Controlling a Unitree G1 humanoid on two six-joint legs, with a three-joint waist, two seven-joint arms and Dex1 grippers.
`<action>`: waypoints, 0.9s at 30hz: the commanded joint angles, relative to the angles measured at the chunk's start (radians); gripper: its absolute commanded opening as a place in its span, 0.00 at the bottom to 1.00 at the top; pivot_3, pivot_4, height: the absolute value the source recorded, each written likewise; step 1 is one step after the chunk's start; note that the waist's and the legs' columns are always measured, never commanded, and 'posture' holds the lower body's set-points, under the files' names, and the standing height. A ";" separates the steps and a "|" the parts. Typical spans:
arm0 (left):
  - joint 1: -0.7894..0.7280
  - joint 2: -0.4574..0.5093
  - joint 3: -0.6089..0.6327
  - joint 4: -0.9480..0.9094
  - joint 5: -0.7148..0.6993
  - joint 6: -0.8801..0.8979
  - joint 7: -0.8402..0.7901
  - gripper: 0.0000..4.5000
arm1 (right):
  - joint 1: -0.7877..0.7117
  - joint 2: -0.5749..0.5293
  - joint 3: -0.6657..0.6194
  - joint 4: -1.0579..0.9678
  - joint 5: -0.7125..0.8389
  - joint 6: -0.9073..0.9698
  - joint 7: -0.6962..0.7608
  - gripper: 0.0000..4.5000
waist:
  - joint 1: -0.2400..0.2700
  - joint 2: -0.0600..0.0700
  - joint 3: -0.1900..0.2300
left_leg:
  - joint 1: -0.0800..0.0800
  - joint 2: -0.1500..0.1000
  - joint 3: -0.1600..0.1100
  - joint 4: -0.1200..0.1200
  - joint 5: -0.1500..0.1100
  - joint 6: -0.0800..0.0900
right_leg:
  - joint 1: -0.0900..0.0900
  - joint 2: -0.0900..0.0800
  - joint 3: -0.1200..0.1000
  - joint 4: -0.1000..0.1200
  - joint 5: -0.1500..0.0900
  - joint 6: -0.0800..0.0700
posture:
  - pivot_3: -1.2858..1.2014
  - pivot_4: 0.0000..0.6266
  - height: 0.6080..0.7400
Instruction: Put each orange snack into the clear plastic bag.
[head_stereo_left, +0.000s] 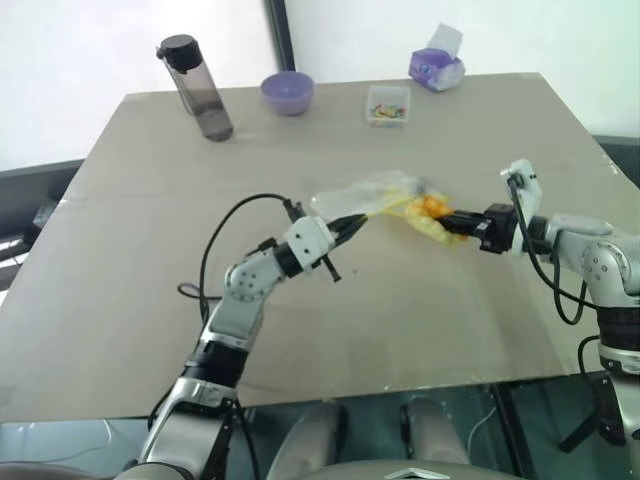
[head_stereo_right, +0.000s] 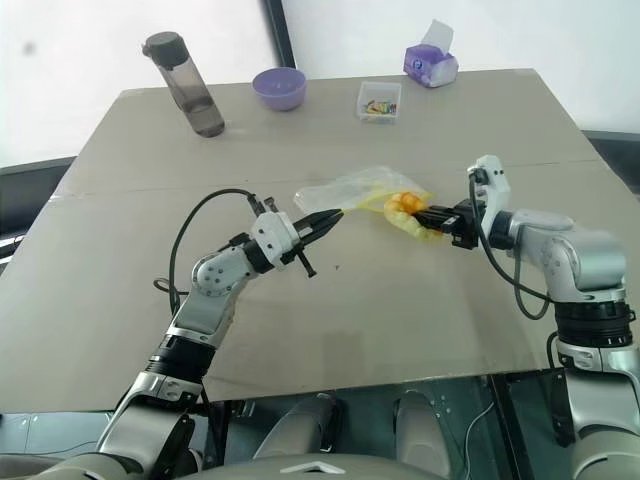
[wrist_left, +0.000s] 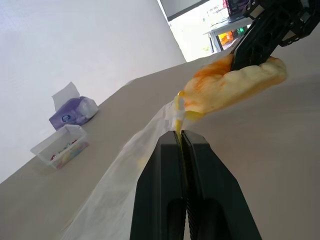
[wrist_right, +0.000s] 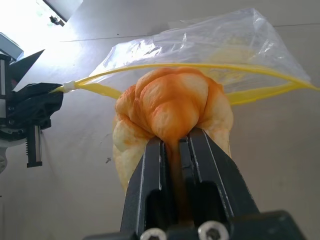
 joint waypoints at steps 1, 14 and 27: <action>0.005 0.004 -0.017 -0.056 -0.028 -0.008 -0.040 0.00 | -0.036 0.013 -0.019 0.003 0.027 -0.004 0.012 0.00 | 0.000 0.000 0.000 | 0.000 0.000 0.000 0.000 0.000 0.000 | 0.000 0.000 0.000 0.000 0.000 0.000 | 0.52 0.24 1.00; -0.043 0.051 -0.057 -0.005 -0.083 -0.051 -0.254 0.00 | -0.128 -0.012 0.108 0.191 -0.094 -0.137 0.123 0.00 | -0.005 0.000 0.000 | 0.000 0.000 0.000 0.000 0.000 0.000 | 0.000 0.000 0.000 0.000 0.000 0.000 | 0.52 0.24 1.00; -0.052 0.037 -0.065 0.007 -0.093 -0.069 -0.304 0.00 | -0.155 0.015 0.132 0.160 -0.057 -0.180 0.287 0.00 | -0.007 0.000 0.000 | -0.001 0.000 -0.001 0.001 0.000 0.000 | -0.001 0.000 -0.001 0.000 0.000 0.000 | 0.52 0.24 1.00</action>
